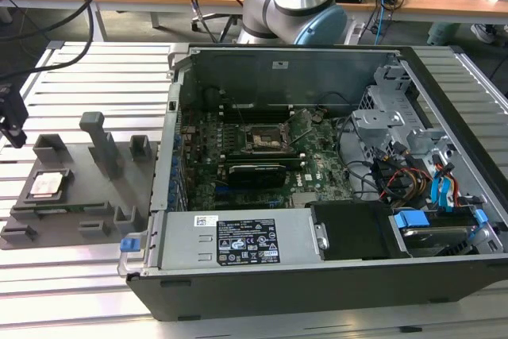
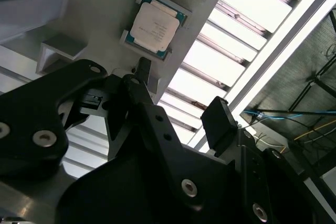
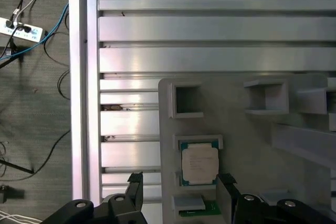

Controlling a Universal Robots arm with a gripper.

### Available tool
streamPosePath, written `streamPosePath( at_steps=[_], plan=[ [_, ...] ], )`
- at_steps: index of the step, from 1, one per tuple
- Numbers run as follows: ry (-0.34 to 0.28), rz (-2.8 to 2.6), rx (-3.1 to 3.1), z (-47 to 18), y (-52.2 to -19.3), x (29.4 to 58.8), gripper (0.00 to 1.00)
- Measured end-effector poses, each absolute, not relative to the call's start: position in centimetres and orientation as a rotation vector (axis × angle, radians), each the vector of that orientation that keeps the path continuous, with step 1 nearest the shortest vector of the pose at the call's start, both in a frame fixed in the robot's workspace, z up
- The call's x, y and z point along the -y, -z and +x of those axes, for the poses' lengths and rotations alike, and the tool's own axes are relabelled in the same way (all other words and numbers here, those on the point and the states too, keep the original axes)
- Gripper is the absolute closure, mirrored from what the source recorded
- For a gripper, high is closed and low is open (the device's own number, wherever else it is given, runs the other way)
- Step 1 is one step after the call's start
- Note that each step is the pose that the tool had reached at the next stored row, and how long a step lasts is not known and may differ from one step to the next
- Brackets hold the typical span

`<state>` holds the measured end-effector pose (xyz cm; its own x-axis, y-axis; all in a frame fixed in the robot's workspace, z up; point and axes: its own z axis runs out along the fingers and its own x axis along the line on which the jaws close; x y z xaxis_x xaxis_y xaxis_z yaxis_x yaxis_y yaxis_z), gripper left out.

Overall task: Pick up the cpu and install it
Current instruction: 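Pick up the cpu and move it towards the insertion slot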

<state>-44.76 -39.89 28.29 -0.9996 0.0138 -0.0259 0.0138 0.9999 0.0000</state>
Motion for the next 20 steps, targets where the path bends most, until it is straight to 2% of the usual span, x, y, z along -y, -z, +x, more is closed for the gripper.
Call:
streamPosePath(
  at_steps=[20],
  plan=[
    [0.0,0.021,-3.116,-44.76,-27.41,39.89,0.34]
  ],
)
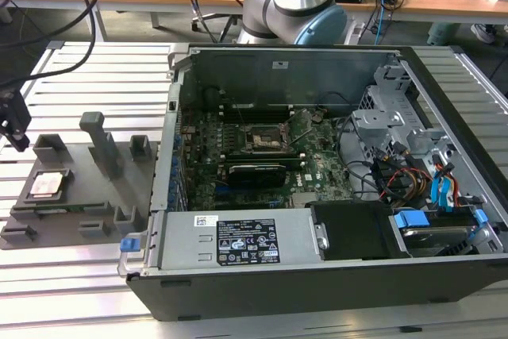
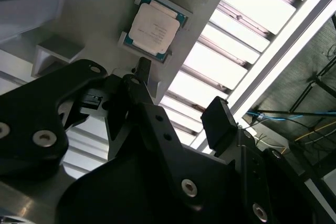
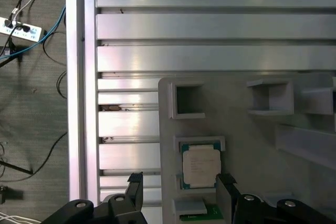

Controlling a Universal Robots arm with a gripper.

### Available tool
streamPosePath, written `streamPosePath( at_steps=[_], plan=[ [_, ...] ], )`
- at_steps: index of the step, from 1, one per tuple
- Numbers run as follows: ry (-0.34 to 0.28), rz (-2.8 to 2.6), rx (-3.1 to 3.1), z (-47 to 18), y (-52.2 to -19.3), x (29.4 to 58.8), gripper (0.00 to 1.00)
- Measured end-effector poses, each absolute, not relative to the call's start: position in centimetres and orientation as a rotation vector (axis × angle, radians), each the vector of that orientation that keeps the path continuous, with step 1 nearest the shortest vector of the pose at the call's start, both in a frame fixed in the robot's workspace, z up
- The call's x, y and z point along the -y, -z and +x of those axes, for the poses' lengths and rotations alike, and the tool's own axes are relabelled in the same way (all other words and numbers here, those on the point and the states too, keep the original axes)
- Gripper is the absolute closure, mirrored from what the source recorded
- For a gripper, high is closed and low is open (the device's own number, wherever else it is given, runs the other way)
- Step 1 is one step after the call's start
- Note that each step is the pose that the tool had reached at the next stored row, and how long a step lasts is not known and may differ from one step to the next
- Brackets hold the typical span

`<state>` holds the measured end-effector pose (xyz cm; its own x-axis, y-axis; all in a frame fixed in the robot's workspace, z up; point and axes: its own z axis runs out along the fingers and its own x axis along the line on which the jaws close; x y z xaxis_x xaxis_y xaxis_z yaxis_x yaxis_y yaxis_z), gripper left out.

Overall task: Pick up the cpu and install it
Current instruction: 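Pick up the cpu and move it towards the insertion slot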

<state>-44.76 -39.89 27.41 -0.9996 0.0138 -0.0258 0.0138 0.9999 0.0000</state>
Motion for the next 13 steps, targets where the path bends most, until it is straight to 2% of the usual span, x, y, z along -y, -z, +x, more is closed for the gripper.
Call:
streamPosePath(
  at_steps=[13],
  plan=[
    [0.003,0.022,-3.116,-44.77,-26.58,39.88,0.34]
  ],
)
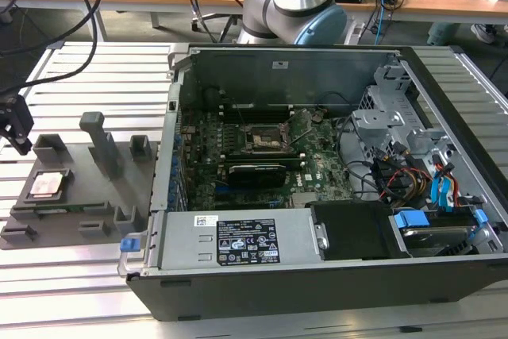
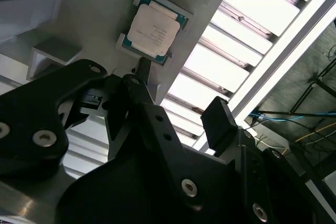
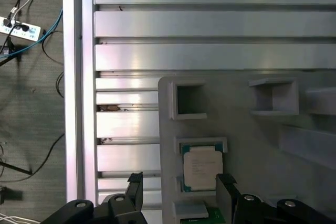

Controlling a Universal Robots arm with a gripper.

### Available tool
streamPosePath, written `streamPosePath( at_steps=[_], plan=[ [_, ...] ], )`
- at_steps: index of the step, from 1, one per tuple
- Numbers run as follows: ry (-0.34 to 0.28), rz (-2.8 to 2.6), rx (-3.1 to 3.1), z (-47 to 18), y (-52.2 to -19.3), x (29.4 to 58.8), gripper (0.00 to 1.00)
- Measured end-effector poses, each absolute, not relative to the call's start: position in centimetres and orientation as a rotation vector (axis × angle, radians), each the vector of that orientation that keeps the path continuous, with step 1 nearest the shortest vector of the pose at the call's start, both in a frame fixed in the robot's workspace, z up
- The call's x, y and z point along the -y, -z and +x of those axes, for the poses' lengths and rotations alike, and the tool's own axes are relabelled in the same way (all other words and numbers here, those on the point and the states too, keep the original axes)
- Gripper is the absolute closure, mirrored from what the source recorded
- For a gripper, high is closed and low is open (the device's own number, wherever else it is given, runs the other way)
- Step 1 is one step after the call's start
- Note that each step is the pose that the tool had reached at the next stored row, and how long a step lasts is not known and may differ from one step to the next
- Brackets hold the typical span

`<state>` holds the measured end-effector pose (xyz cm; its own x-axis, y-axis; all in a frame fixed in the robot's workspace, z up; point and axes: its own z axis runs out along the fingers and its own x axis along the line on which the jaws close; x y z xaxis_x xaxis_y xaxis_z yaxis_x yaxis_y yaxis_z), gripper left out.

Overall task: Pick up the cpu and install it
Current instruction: 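Pick up the cpu and move it towards the insertion slot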

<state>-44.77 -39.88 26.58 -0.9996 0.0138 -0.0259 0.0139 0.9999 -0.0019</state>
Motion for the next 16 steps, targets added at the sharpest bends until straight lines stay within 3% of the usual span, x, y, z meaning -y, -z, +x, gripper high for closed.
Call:
streamPosePath(
  at_steps=[3,4,16],
  plan=[
    [0.04,0.021,-3.115,-44.7,-26.4,39.9,0.34],
    [0.08,0.019,-3.114,-44.4,-26.3,39.9,0.34],
    [0.08,-0.084,-3.112,-42.7,-25.5,39.8,0.34]
  ],
)
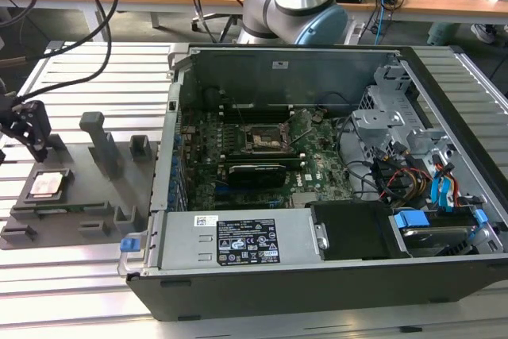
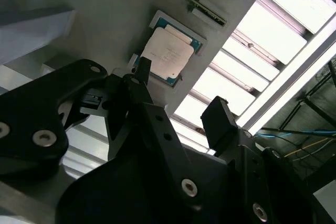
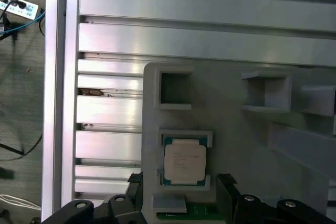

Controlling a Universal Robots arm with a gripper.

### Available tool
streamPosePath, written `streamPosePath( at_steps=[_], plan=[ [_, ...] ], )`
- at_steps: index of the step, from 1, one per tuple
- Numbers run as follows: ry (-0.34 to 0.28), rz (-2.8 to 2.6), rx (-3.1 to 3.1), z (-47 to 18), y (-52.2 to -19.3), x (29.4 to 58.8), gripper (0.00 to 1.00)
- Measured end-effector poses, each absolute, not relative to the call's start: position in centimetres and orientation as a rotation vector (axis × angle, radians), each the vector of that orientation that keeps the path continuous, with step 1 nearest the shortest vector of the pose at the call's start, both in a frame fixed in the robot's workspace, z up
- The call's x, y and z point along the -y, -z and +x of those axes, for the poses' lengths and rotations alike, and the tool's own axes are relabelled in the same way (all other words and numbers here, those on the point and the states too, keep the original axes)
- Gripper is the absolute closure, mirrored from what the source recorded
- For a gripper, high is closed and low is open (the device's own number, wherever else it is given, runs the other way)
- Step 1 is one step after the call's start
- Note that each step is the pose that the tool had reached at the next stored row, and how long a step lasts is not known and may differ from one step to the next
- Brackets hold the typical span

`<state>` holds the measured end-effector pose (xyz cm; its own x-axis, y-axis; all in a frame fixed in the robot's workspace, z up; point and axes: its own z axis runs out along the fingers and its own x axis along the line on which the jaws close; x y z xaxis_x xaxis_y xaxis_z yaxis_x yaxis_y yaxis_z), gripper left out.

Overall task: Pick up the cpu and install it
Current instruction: 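Pick up the cpu and move it towards the insertion slot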

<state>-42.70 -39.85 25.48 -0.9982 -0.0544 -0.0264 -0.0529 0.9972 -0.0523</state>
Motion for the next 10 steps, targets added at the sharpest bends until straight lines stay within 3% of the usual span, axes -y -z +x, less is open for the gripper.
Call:
streamPosePath(
  at_steps=[10],
  plan=[
    [0.063,-0.102,-3.111,-42.31,-24.27,39.86,0.34]
  ],
)
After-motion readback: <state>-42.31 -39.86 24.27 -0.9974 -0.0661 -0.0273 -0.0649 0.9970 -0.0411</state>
